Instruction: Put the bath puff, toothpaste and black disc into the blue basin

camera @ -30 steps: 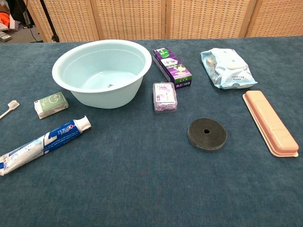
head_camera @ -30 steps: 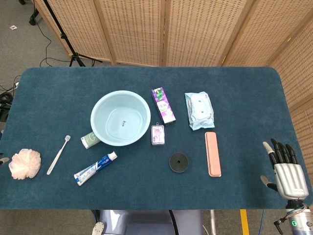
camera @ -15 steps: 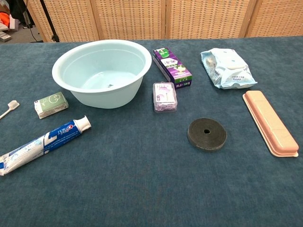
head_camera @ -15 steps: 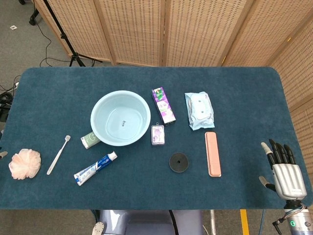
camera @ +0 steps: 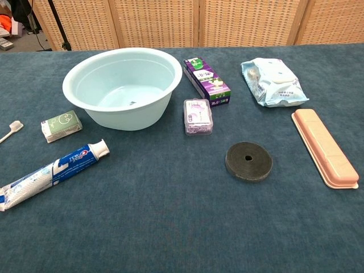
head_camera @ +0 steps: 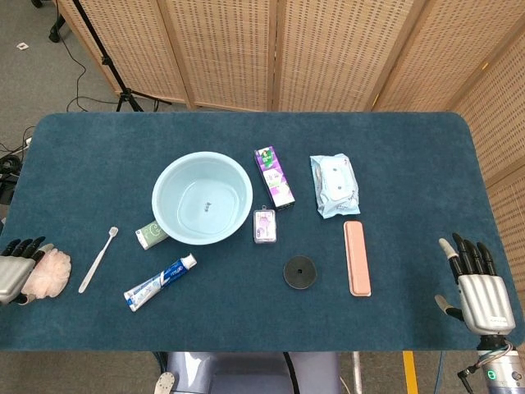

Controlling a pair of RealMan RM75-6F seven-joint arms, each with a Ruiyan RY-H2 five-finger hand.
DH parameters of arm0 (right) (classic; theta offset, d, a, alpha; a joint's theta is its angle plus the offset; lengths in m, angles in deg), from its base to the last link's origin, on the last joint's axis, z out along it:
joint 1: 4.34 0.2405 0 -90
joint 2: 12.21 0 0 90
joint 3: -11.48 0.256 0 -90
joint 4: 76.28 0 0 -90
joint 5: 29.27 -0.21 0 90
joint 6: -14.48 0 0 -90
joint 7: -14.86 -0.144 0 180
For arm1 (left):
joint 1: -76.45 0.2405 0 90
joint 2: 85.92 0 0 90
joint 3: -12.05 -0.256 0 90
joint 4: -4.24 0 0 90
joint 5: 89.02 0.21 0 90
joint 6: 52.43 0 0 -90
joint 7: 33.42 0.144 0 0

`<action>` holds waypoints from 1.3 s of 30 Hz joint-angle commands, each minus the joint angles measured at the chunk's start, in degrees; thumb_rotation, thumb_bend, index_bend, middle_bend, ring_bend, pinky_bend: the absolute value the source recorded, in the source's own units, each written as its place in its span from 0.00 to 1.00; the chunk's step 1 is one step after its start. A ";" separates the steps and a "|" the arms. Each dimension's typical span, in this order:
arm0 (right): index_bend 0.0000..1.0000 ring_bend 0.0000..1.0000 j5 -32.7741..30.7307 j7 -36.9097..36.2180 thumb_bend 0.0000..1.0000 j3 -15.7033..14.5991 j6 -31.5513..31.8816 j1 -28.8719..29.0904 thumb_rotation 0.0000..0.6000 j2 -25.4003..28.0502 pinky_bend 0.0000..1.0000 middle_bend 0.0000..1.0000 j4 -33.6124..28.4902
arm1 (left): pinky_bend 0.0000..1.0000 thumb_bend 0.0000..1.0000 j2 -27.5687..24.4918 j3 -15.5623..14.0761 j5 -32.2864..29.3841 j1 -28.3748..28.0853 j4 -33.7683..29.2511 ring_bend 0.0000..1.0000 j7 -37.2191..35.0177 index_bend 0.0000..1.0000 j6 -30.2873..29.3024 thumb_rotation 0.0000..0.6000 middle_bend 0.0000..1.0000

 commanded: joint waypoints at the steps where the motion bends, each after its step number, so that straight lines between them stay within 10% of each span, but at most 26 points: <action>1: 0.06 0.00 0.07 -0.15 0.21 0.13 0.28 -0.04 1.00 -0.04 0.00 0.00 0.08 | 0.07 0.19 1.71 0.09 0.09 -0.05 0.60 0.00 0.47 0.07 -0.50 1.00 0.00; 14: 0.06 0.00 -0.25 -0.83 0.20 0.52 0.80 -0.24 1.00 -0.04 0.00 0.00 0.06 | 0.46 0.47 5.95 0.92 -0.49 2.26 2.72 0.40 1.55 0.82 -6.20 1.00 0.47; 39: 0.06 0.00 -2.32 -2.91 0.21 1.05 -0.14 -0.33 1.00 0.21 0.00 0.00 -0.38 | 0.49 0.49 4.01 14.09 -7.93 -6.89 -12.43 0.45 8.59 0.87 -8.43 1.00 0.51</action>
